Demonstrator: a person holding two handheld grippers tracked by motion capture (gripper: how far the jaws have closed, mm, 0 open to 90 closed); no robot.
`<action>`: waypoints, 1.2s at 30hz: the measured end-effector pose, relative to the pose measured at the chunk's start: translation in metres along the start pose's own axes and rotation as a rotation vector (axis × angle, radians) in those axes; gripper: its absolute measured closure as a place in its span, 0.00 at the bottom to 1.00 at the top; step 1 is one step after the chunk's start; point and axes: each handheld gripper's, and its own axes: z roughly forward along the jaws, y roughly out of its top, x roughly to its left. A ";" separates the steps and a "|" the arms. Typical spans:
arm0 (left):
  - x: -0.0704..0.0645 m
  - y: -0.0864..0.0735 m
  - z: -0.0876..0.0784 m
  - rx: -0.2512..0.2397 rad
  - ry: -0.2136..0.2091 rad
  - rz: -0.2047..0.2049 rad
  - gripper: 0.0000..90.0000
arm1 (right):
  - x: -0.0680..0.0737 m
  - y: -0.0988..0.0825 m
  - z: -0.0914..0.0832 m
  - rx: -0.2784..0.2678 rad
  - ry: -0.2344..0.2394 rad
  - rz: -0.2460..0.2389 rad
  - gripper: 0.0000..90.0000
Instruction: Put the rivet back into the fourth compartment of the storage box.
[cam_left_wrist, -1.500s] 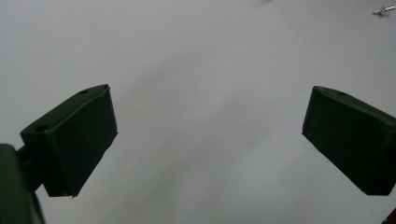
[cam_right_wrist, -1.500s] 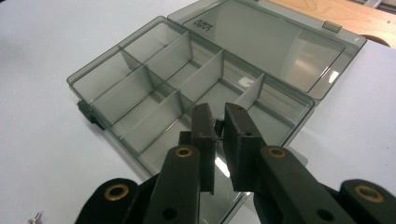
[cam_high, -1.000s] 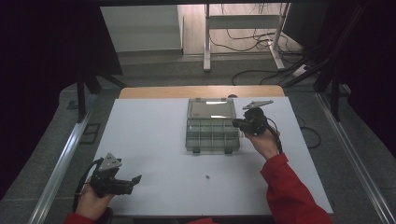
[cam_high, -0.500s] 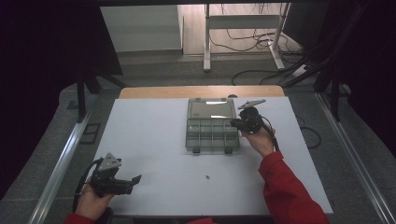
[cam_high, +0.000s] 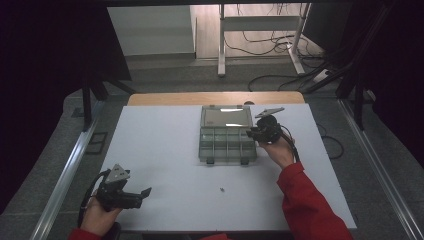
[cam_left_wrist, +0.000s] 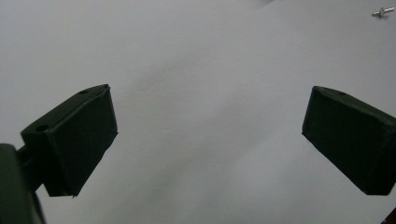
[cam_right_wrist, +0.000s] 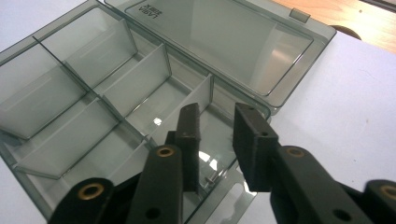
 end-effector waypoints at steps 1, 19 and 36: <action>0.000 0.000 0.000 0.000 0.000 0.000 0.04 | 0.001 0.000 -0.001 0.000 0.001 0.004 0.75; 0.000 0.000 0.000 -0.002 -0.001 0.004 0.04 | 0.015 -0.005 -0.019 -0.060 -0.042 -0.026 0.30; 0.000 0.000 0.000 -0.006 -0.004 0.001 0.04 | 0.038 -0.017 -0.035 -0.055 0.029 -0.055 0.02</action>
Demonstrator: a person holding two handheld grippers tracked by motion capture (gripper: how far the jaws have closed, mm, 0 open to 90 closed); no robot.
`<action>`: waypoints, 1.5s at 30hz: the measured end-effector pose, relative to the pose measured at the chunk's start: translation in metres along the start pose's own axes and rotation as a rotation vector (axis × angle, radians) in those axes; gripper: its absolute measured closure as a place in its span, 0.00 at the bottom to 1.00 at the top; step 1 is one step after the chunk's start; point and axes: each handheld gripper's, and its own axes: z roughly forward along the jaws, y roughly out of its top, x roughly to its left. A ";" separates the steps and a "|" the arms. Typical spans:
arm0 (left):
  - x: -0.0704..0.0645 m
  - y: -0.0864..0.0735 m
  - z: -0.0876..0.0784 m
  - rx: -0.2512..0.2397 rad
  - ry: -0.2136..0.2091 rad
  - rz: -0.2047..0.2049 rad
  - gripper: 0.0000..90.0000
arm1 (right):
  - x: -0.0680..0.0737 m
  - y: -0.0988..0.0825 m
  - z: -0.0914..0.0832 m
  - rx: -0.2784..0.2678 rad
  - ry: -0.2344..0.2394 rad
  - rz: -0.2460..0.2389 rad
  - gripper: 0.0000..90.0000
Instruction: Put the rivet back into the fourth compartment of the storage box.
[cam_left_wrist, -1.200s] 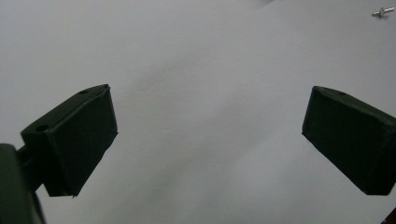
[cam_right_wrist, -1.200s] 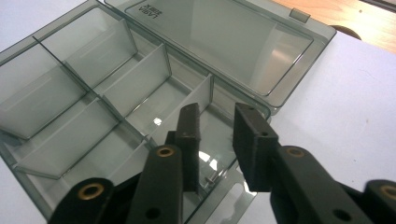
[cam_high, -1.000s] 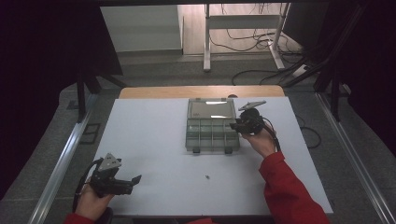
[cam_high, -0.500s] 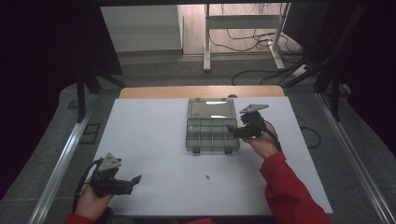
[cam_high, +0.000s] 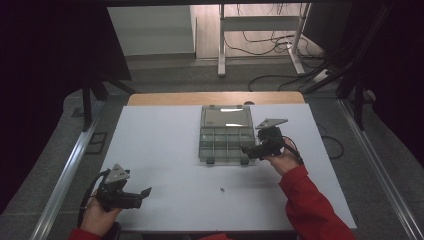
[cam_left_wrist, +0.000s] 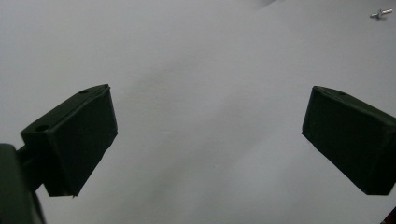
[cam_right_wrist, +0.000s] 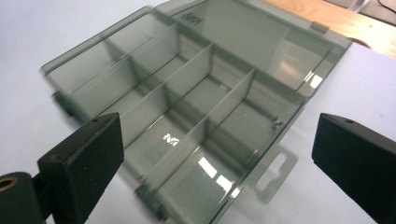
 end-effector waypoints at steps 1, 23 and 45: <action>0.000 0.000 0.000 0.000 0.000 0.000 0.04 | 0.000 0.000 0.000 0.000 0.000 0.000 0.02; 0.001 0.000 0.000 -0.007 -0.005 -0.004 0.04 | 0.030 -0.017 -0.020 -0.028 0.058 -0.048 0.00; 0.000 0.000 0.000 -0.002 -0.002 0.003 0.04 | 0.062 -0.036 -0.023 0.084 0.113 -0.067 0.00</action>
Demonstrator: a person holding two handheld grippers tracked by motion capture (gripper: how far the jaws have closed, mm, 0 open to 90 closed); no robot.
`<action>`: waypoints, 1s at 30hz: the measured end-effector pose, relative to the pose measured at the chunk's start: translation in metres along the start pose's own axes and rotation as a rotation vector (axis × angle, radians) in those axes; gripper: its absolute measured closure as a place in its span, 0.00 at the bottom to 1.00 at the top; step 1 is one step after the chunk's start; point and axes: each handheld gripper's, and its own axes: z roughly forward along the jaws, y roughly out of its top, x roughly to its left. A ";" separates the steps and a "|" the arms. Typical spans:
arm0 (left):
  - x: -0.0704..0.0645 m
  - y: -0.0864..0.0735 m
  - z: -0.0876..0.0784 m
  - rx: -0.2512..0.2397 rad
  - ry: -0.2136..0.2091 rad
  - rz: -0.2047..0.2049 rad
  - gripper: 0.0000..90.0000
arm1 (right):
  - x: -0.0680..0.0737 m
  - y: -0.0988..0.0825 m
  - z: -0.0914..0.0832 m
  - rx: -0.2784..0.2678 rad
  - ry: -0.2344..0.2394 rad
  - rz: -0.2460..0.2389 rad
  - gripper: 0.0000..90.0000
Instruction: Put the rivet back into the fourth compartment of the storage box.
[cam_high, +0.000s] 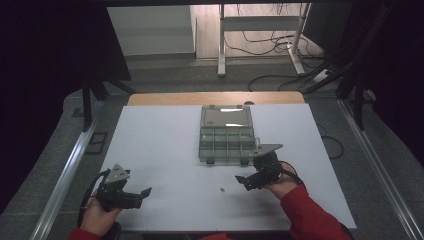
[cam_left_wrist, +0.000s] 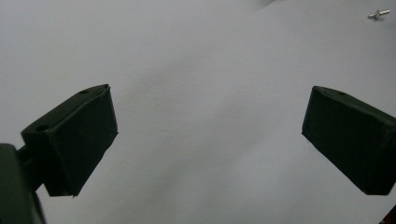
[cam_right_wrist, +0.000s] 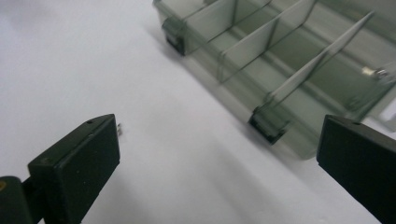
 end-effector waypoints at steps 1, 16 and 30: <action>0.000 0.000 0.000 0.000 -0.001 -0.001 0.04 | 0.002 -0.001 0.003 0.014 0.013 -0.002 0.00; 0.000 0.000 0.000 0.001 0.001 -0.002 0.04 | 0.026 0.000 0.028 0.159 0.066 -0.061 0.16; 0.000 0.000 0.001 0.001 0.000 -0.003 0.04 | 0.046 0.008 0.048 0.198 0.187 -0.101 0.66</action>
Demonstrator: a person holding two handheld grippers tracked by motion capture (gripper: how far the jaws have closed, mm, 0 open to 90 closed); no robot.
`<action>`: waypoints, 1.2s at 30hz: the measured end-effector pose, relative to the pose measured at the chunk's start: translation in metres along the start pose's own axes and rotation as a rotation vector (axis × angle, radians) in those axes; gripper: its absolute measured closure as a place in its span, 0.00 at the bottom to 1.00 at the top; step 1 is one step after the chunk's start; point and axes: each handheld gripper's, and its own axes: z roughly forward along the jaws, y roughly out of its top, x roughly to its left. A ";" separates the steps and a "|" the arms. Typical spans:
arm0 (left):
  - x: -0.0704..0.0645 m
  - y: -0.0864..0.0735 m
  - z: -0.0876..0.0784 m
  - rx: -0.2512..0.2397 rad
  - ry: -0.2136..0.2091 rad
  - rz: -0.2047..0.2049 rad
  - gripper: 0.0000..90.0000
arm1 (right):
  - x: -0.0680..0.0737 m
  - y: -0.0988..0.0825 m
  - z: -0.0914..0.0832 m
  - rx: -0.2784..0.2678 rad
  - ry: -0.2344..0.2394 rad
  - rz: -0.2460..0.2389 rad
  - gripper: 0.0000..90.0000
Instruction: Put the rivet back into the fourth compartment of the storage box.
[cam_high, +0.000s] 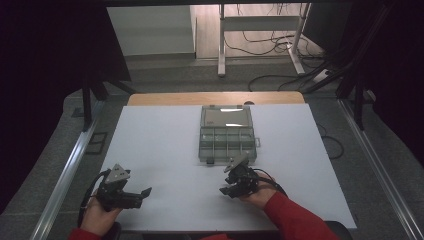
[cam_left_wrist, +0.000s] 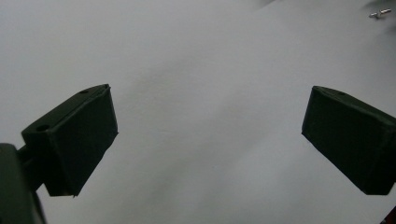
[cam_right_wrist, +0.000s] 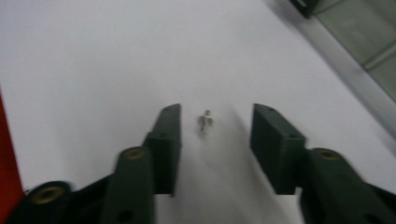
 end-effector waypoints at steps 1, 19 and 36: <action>0.000 0.000 0.000 0.001 0.000 0.001 0.04 | 0.000 0.000 0.000 0.000 0.000 0.000 0.66; 0.000 0.000 0.000 0.000 0.000 0.001 0.04 | 0.000 0.003 0.010 0.046 -0.003 -0.041 0.96; 0.000 0.000 0.000 0.003 0.001 0.001 0.04 | -0.012 0.006 -0.013 -0.051 0.019 0.020 0.96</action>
